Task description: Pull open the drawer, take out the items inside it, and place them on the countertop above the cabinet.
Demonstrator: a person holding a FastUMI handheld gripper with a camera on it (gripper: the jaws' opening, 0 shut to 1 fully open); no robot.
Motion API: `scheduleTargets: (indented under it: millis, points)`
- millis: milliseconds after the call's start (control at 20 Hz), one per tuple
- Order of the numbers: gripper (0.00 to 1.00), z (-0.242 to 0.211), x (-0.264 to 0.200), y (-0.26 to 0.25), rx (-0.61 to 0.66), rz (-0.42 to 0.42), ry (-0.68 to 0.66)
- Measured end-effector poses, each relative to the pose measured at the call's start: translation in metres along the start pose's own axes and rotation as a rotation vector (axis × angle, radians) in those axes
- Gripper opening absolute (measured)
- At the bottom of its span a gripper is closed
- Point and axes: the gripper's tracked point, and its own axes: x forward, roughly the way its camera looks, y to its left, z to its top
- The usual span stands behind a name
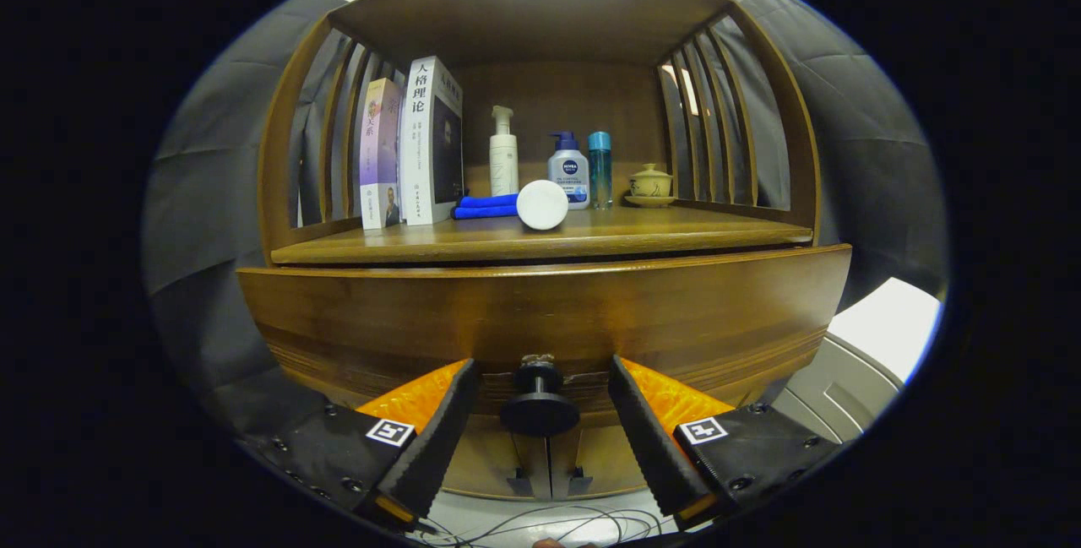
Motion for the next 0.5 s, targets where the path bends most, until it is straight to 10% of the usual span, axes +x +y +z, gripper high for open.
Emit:
scheduleTargets:
  millis: [500]
  points:
    - [0.98,0.003,0.028,0.002,-0.006,0.011,0.05]
